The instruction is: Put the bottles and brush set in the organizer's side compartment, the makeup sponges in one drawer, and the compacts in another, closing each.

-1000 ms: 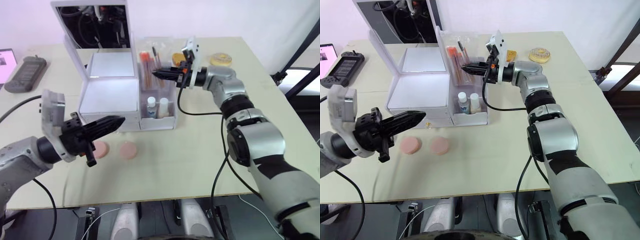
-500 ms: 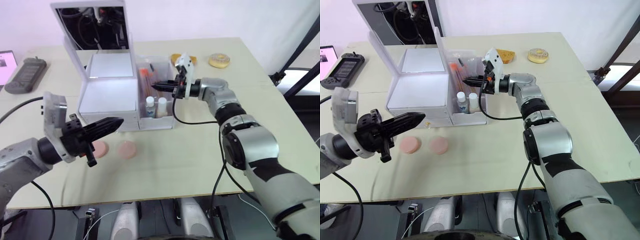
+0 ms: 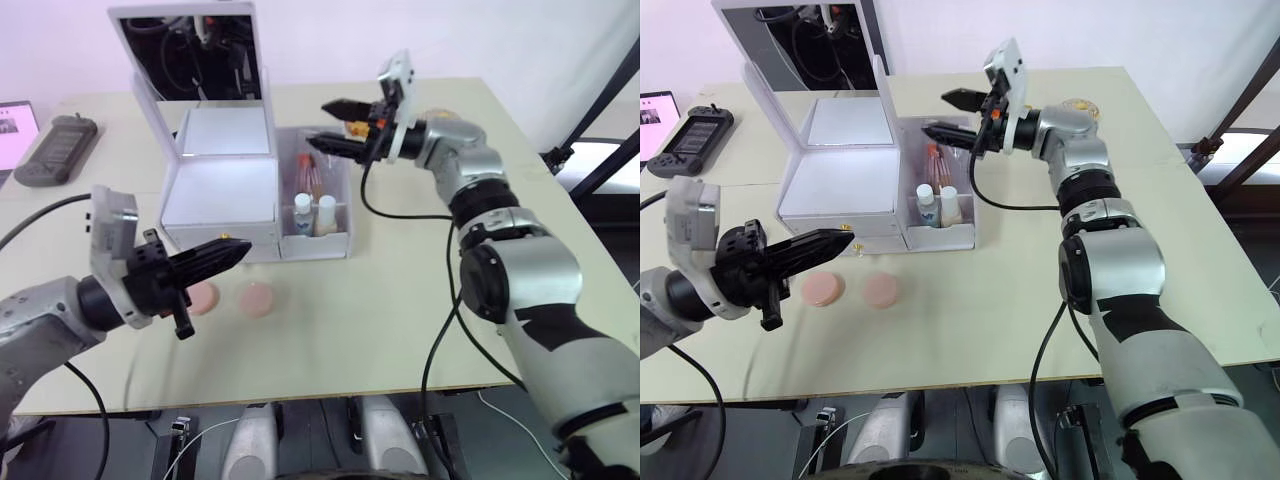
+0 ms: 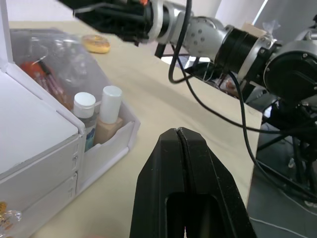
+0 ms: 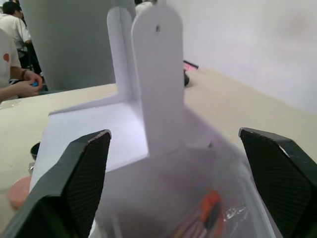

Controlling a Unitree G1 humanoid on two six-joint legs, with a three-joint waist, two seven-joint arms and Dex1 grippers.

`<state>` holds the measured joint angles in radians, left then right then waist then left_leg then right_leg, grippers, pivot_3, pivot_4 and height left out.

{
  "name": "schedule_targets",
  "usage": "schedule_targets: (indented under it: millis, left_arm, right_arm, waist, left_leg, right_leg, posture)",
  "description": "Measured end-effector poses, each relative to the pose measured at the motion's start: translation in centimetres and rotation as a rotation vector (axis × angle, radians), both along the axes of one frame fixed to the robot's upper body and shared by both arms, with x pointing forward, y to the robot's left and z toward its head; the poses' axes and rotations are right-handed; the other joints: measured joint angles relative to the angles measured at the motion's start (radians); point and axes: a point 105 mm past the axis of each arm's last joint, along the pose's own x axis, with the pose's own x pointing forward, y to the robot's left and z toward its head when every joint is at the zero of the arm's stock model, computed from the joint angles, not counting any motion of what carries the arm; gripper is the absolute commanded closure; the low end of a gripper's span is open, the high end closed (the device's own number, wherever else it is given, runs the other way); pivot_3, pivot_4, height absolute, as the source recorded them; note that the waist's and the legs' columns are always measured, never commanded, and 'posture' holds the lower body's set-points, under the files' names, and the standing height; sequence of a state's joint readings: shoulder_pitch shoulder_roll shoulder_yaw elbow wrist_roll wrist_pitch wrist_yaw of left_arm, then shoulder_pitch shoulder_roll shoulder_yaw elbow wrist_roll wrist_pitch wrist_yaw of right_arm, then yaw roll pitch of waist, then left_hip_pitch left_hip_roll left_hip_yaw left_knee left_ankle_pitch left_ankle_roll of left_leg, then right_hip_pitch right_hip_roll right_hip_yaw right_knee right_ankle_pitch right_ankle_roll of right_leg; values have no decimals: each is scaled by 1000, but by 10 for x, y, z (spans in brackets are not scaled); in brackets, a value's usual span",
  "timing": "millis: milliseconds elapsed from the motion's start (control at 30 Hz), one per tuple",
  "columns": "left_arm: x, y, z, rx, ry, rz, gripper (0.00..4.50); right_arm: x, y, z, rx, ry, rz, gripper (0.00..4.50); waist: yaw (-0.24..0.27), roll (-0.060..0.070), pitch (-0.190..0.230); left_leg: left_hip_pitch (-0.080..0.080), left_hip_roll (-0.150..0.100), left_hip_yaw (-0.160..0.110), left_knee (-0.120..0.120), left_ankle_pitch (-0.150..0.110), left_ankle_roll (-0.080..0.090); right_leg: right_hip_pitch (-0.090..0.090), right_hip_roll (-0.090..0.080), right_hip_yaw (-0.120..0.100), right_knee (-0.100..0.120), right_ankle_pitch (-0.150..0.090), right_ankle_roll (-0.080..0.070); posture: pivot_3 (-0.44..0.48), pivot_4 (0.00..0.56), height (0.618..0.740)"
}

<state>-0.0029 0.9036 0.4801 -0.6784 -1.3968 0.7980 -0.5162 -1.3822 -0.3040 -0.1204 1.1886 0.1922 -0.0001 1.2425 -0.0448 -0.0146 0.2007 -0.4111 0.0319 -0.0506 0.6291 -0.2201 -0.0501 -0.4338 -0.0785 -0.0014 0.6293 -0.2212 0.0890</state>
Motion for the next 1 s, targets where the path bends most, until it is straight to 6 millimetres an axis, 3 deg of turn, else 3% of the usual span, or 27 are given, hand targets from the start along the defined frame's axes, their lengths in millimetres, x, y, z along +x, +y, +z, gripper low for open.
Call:
schedule_targets:
  millis: [233,300,467,600,733,833,933,1000]
  left_arm:
    - [3,7,-3,13,-2,15,4500]
    - [6,13,-2,21,-16,45,4500]
    - [14,36,-6,66,-30,123,4500]
    - [15,40,-8,98,-39,116,4500]
    - [16,42,-6,114,-87,125,4500]
    - [20,41,7,82,-179,148,4500]
    - [22,42,11,82,-210,164,4500]
    - [23,42,12,85,-214,174,4500]
  right_arm:
    - [-15,-36,37,40,-102,-13,35]
    - [-25,-44,32,23,-115,2,35]
    - [-39,-63,-7,-59,-65,-52,35]
    - [-47,-56,-7,-137,-123,-84,35]
    - [-47,-36,-7,-289,-180,-100,1316]
    - [-34,-14,-2,-464,-252,-148,2874]
    - [-20,2,-1,-513,-290,-186,4316]
    - [-6,12,-6,-568,-307,-222,4422]
  waist:
    - [1,0,0]
    - [1,0,0]
    - [-1,1,1]
    - [-3,1,1]
    - [-2,1,1]
    - [-1,1,1]
    - [0,1,1]
    - [-1,1,1]
  left_leg:
    - [0,0,0,-1,0,0]
    - [1,0,0,-1,0,0]
    - [1,0,1,0,0,0]
    - [3,0,2,0,0,0]
    - [3,0,3,1,0,0]
    - [3,1,3,0,0,0]
    - [2,1,4,0,0,0]
    - [1,1,4,0,0,0]
  right_leg:
    - [0,0,0,0,0,0]
    - [0,0,0,0,0,0]
    - [0,0,1,0,0,0]
    - [0,0,1,1,0,-1]
    - [0,0,1,0,1,-1]
    - [-1,0,2,1,1,-2]
    - [-1,0,2,0,1,-2]
    - [-1,-1,2,0,1,-2]
  posture:
    - [0,150,740]
    - [0,150,740]
    - [0,150,740]
    - [0,150,740]
    - [0,150,740]
    - [0,150,740]
    - [0,150,740]
    - [0,150,740]
